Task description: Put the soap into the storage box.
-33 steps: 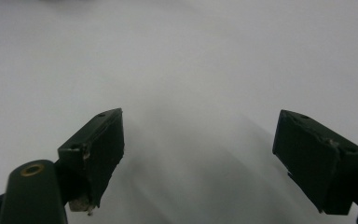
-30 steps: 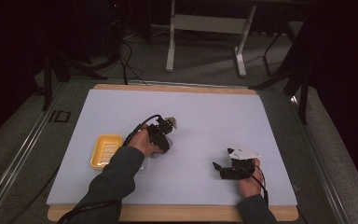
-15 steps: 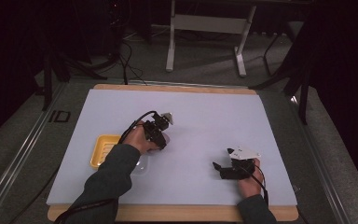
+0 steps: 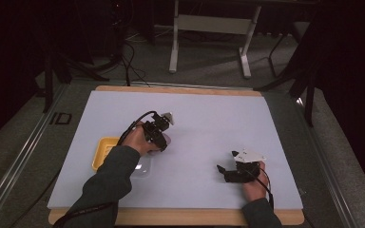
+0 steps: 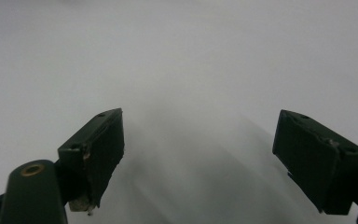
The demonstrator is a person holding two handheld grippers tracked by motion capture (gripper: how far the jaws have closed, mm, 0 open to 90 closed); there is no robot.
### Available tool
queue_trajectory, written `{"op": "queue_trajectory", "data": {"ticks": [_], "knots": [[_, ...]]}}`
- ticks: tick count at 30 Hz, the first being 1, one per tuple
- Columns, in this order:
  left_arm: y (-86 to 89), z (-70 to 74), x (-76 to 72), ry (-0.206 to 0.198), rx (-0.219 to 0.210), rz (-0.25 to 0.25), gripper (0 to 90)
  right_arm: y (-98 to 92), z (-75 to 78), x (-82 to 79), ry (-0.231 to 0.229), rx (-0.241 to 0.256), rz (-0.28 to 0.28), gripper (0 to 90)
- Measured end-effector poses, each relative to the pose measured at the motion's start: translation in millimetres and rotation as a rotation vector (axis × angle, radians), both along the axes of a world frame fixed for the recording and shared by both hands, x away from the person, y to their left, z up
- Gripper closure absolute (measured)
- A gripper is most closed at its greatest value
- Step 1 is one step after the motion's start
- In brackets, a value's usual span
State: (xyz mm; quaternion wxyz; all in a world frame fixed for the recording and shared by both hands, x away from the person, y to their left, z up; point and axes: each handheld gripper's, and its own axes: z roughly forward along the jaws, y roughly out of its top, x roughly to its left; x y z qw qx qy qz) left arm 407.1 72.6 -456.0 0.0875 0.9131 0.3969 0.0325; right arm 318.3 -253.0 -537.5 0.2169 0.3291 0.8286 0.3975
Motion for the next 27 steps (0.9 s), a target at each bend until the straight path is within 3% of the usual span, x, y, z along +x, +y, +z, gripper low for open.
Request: {"op": "queue_trajectory", "data": {"ticks": [6,27], "knots": [[4.7,6.1,-0.8,-0.007,-0.018,0.005,49.8,0.1,0.0,-0.1,-0.001,-0.001,0.001,16.1],[24.5,21.5,-9.0,-0.016,-0.007,0.017,49.8,0.1,-0.1,-0.3,-0.005,0.0,0.0,16.1]]}}
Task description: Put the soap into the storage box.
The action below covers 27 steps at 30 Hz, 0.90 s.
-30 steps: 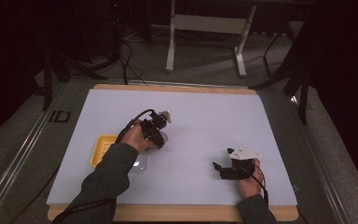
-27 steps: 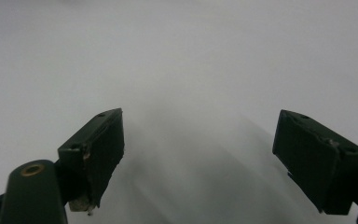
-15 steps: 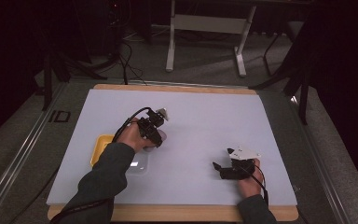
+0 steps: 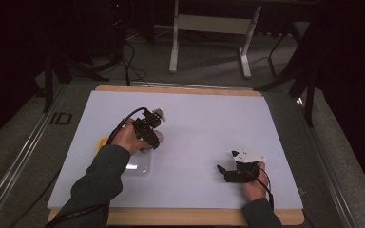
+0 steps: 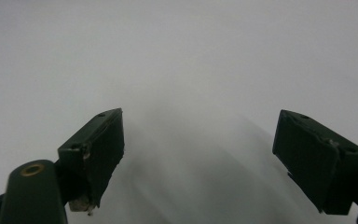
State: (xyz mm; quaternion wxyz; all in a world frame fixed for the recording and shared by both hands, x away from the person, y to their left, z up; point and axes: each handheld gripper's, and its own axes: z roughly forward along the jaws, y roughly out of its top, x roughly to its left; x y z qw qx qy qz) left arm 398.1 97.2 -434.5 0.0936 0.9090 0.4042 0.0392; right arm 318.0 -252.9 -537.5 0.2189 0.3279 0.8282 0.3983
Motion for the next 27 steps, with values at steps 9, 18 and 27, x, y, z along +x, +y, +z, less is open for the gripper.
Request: {"op": "queue_trajectory", "data": {"ticks": [9,18,27], "knots": [[4.6,6.0,-3.5,-0.015,0.006,-0.003,49.8,-0.3,0.1,0.0,-0.002,0.001,0.001,16.1],[15.5,15.2,-7.8,-0.028,0.006,0.015,49.8,-0.4,0.1,-0.3,-0.003,0.004,-0.001,16.1],[21.6,17.8,-10.6,-0.029,-0.005,0.023,49.8,-0.3,0.1,-0.3,-0.004,0.003,0.0,16.1]]}}
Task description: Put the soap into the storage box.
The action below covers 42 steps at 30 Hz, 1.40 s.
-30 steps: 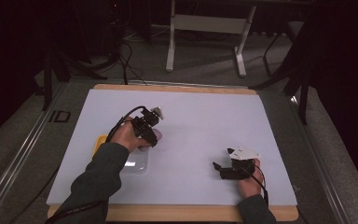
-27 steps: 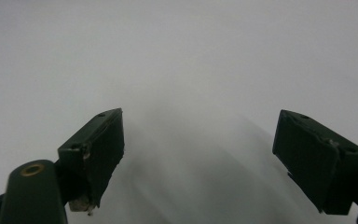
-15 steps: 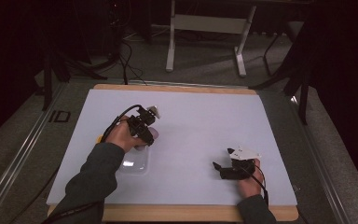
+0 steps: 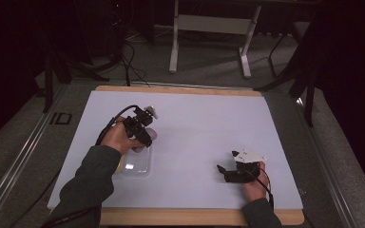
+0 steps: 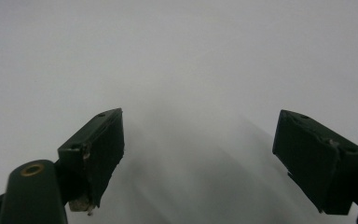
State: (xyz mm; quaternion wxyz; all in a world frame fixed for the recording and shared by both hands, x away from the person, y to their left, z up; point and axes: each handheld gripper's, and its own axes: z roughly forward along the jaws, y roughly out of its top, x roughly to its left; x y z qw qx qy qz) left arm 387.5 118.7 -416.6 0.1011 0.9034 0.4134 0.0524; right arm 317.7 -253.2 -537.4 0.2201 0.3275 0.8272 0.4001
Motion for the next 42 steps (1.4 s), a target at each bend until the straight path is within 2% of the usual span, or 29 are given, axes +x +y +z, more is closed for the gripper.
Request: {"op": "queue_trajectory", "data": {"ticks": [12,24,42], "knots": [[11.4,-4.7,-1.3,0.005,-0.001,0.018,49.8,0.1,-0.1,0.0,-0.001,-0.002,0.002,16.1],[28.5,-12.7,-3.7,0.016,-0.003,0.058,49.8,0.4,0.0,-0.2,0.0,-0.004,0.001,16.1],[46.6,-14.0,-6.2,0.019,-0.01,0.104,49.8,0.6,0.0,-0.3,-0.001,-0.008,0.002,16.1]]}}
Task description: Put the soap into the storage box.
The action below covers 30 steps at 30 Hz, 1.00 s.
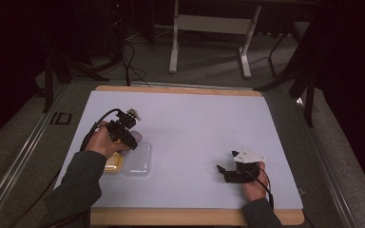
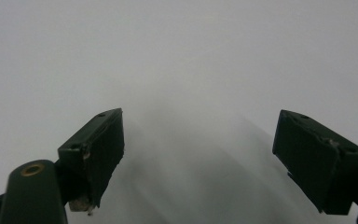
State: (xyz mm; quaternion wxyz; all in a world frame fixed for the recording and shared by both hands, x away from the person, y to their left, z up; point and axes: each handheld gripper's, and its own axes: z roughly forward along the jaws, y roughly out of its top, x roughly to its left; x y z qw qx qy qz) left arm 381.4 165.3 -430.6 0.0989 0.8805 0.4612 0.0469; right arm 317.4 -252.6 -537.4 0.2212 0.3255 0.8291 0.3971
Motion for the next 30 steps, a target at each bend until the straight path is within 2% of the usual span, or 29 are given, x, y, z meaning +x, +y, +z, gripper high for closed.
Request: {"op": "queue_trajectory", "data": {"ticks": [30], "knots": [[20.1,1.4,-1.1,-0.005,-0.006,0.065,49.8,0.5,-0.2,0.1,0.001,-0.008,0.005,16.1]]}}
